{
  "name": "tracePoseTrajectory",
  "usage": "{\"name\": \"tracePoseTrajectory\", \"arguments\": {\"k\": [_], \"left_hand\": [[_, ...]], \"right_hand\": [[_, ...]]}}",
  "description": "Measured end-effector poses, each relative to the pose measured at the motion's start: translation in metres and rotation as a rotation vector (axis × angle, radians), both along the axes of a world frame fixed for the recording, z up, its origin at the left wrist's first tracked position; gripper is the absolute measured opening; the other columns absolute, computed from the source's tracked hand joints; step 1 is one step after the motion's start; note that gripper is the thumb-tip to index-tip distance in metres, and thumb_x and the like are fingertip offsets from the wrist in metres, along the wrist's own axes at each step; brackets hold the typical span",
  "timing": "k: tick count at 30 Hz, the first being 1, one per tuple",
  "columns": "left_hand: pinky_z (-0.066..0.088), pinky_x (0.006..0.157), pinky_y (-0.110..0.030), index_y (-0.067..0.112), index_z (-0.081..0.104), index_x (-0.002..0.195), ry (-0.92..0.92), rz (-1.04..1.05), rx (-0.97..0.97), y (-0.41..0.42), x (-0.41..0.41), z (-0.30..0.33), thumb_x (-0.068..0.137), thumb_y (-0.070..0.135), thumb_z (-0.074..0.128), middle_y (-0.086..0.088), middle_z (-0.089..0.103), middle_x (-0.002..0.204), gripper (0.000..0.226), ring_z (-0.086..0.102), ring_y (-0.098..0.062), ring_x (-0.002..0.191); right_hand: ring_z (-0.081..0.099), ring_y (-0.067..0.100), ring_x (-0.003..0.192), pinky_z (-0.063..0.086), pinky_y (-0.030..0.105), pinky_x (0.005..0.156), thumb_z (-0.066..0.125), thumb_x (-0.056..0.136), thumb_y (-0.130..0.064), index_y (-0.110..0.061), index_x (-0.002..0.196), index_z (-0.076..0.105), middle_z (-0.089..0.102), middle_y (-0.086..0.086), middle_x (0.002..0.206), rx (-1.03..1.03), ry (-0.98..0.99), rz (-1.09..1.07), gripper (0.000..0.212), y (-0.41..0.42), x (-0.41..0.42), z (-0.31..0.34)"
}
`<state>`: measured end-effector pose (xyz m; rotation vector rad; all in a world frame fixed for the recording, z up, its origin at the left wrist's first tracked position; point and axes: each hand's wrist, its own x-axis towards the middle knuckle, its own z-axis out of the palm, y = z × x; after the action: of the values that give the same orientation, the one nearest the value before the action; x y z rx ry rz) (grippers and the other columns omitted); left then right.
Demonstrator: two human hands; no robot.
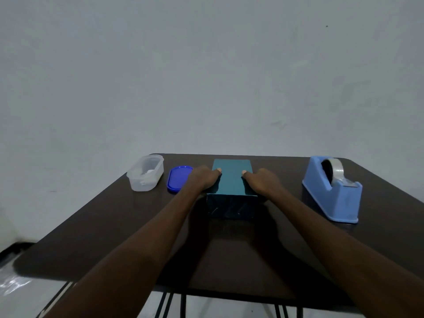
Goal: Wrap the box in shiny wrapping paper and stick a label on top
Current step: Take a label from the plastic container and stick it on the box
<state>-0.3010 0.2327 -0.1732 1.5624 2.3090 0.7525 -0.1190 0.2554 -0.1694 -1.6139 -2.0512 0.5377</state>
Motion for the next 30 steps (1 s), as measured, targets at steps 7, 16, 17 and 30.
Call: {"name": "tracePoseTrajectory", "arguments": {"k": [7,16,17,30], "left_hand": [[0.048,0.065,-0.034,-0.002,0.063,0.094,-0.449,-0.035,0.147,-0.005,-0.028,0.005,0.094,0.058,0.039,-0.016,0.061,0.077,0.065,0.058,-0.031,0.059],[0.046,0.09,-0.036,0.013,0.066,0.119,0.389,0.042,0.289,-0.045,-0.133,0.024,0.095,0.017,0.048,-0.009,0.066,0.12,0.031,0.058,-0.028,0.111],[0.044,0.096,-0.038,0.014,0.06,0.128,0.43,0.043,0.2,-0.047,-0.14,0.022,0.096,0.021,0.047,-0.01,0.061,0.129,0.035,0.055,-0.029,0.117],[0.053,0.075,-0.03,0.01,0.073,0.102,0.357,-0.063,-0.097,-0.062,-0.182,0.046,0.092,0.013,0.047,-0.008,0.07,0.106,0.028,0.065,-0.023,0.087]], "right_hand": [[0.05,0.037,0.117,0.042,0.042,0.097,0.038,0.1,-0.045,0.001,0.127,0.049,0.054,0.024,0.129,0.282,-0.035,-0.046,0.054,-0.018,-0.013,0.027],[0.049,0.034,0.108,0.044,0.043,0.09,0.051,0.093,-0.03,-0.003,0.118,0.053,0.055,0.018,0.117,0.596,-0.109,0.444,0.037,-0.096,-0.134,-0.002],[0.047,0.035,0.112,0.043,0.045,0.095,0.05,0.093,-0.033,-0.002,0.123,0.05,0.053,0.02,0.122,0.536,-0.138,0.471,0.043,-0.096,-0.146,-0.011],[0.002,0.036,0.15,-0.004,0.059,0.118,0.024,0.09,-0.073,-0.012,0.156,0.009,0.008,0.022,0.162,0.231,-0.359,0.472,0.092,-0.052,-0.216,-0.066]]}}
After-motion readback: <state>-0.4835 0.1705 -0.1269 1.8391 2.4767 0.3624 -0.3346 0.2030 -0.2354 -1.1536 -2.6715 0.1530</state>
